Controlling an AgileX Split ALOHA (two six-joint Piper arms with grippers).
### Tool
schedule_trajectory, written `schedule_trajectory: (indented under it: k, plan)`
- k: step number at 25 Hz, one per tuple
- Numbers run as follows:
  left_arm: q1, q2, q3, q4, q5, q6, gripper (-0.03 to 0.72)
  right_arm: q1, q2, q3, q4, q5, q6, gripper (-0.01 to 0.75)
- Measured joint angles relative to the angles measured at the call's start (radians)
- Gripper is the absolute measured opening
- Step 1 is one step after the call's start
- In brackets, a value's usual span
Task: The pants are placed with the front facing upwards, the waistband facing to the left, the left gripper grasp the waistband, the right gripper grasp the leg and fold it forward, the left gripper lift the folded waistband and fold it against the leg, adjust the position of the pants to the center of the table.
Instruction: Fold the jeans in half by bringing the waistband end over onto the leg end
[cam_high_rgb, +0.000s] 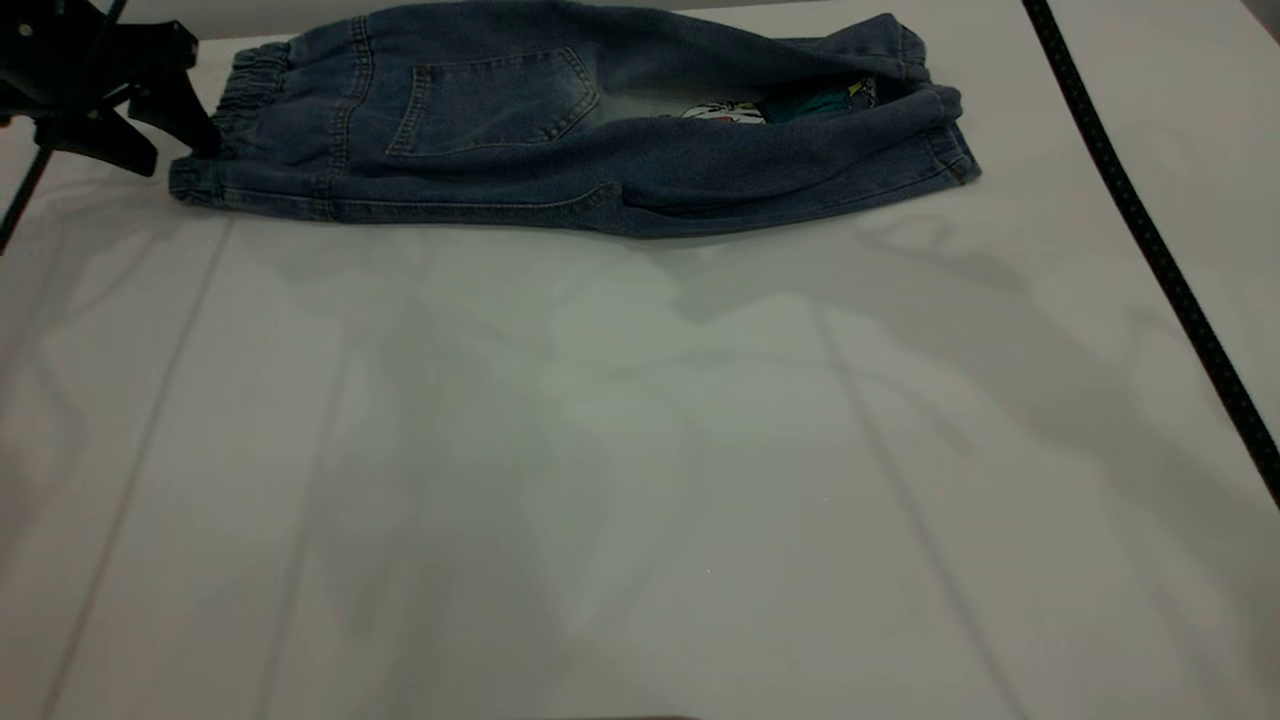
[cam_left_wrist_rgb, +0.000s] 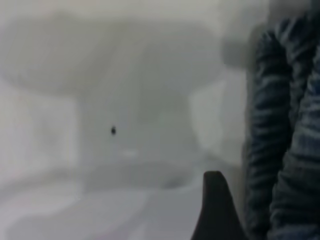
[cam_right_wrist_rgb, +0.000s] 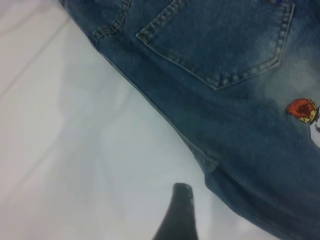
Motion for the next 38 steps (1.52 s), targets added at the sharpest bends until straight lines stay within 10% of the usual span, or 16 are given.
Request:
schedule_trajectory:
  k: [15,23,38]
  plan:
    - [-0.030,0.061,-0.029,-0.191,-0.055,0.147,0.422,0.000,0.000,0.000,0.000,0.005,-0.015,0.579]
    - [-0.030,0.065,-0.032,-0.237,-0.064,0.149,0.066,0.000,0.000,0.000,0.084,-0.095,-0.114,0.580]
    - [-0.034,-0.146,-0.040,-0.179,0.221,0.174,0.049,0.000,0.210,-0.001,0.343,-0.420,-0.348,0.580]
